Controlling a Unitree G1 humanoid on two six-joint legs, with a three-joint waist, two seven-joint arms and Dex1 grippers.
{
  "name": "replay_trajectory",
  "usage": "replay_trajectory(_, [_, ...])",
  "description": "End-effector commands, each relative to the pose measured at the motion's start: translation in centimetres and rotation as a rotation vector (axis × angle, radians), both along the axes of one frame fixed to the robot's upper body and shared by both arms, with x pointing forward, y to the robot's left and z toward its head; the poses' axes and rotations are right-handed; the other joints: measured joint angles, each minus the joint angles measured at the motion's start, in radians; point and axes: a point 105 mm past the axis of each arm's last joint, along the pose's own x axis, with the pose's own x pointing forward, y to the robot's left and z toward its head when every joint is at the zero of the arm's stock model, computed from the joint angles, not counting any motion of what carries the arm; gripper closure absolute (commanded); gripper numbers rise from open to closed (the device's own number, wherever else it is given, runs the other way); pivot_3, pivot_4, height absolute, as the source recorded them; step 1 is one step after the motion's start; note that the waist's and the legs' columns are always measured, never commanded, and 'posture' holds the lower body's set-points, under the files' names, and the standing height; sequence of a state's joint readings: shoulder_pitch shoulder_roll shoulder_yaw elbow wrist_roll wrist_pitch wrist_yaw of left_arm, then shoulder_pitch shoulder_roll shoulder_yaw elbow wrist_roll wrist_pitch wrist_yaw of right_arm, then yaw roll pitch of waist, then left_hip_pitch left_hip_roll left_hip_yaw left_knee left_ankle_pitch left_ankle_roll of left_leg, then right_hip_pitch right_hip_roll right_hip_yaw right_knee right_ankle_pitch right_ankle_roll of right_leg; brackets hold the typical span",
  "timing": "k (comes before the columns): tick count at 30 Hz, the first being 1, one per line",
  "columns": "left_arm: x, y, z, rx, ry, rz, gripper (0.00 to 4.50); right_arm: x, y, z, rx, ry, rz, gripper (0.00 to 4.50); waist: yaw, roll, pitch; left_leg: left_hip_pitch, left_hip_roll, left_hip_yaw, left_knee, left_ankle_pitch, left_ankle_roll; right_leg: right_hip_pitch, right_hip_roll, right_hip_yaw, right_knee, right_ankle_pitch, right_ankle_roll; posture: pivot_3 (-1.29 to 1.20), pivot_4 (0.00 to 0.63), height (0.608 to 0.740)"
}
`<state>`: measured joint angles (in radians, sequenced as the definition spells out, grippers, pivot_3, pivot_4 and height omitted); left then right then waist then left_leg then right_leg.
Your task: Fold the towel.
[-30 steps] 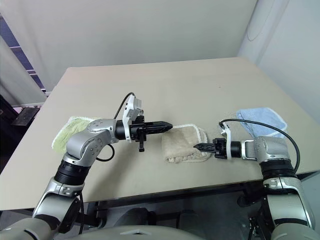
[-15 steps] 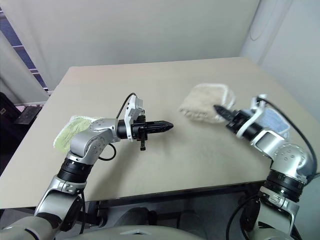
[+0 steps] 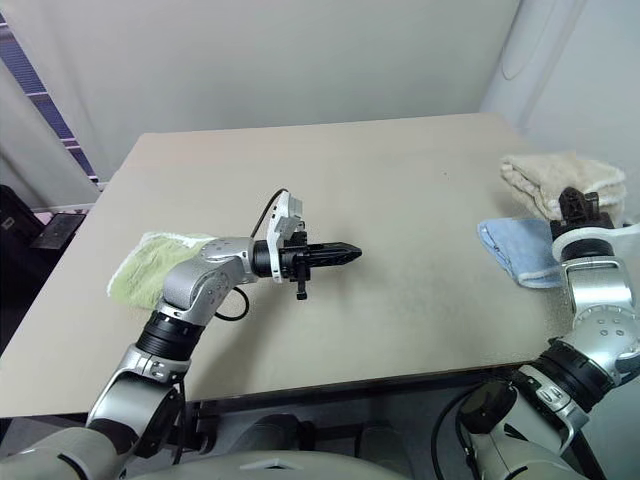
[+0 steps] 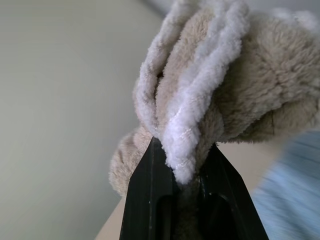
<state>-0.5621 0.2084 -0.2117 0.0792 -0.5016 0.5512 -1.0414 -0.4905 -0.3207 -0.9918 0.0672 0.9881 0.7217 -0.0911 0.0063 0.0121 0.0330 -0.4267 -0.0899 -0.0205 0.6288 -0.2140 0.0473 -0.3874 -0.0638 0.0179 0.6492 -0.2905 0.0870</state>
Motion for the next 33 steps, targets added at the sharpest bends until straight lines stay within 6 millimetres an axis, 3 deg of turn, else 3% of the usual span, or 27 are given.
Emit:
replay_trajectory(1, [-0.2,0.1,0.8,-0.025,-0.034,0.007,4.50,-0.2,-0.6,0.2,0.026,-0.013,-0.053,4.45,-0.001,0.002,0.000,0.000,0.000,0.000,0.000,0.000,0.000,0.000,0.000,0.000,0.000,0.000,0.000,0.00,0.000,0.740])
replay_trajectory(4, [-0.3,0.4,0.5,-0.019,-0.027,0.023,4.50,-0.1,-0.8,-1.1,0.025,0.045,-0.078,4.45,-0.001,0.002,0.000,0.000,0.000,0.000,0.000,0.000,0.001,0.000,0.000,0.000,0.001,0.000,0.000,0.00,0.000,0.740])
replay_trajectory(14, [-0.2,0.5,0.4,-0.017,-0.026,0.046,4.50,1.1,1.3,-5.1,-0.025,0.225,-0.062,4.45,-0.002,0.003,0.000,0.000,0.000,0.000,0.001,0.000,0.001,0.001,0.000,0.000,0.001,0.000,-0.001,0.00,0.000,0.740])
replay_trajectory(21, [0.3,0.7,0.5,-0.014,-0.027,0.066,4.50,0.5,0.6,-6.8,-0.016,0.303,-0.115,4.45,0.000,0.003,0.000,0.000,0.000,0.000,0.001,0.000,0.001,0.000,0.001,0.000,0.000,0.000,-0.001,0.00,0.000,0.740])
replay_trajectory(26, [0.4,0.7,0.6,-0.013,-0.029,0.067,4.50,-0.2,-0.2,-7.0,0.011,0.315,-0.153,2.77,0.000,0.003,0.000,0.001,0.000,0.000,0.001,0.000,0.001,0.000,0.001,0.000,0.000,0.000,-0.001,0.00,0.000,0.740])
replay_trajectory(33, [0.6,0.7,0.6,-0.014,-0.023,0.062,4.50,-0.6,-0.8,-5.6,0.054,0.250,-0.167,0.24,0.003,0.003,0.000,0.001,0.000,0.000,0.001,0.000,0.001,0.000,0.001,0.000,0.000,0.000,-0.001,0.00,0.000,0.740])
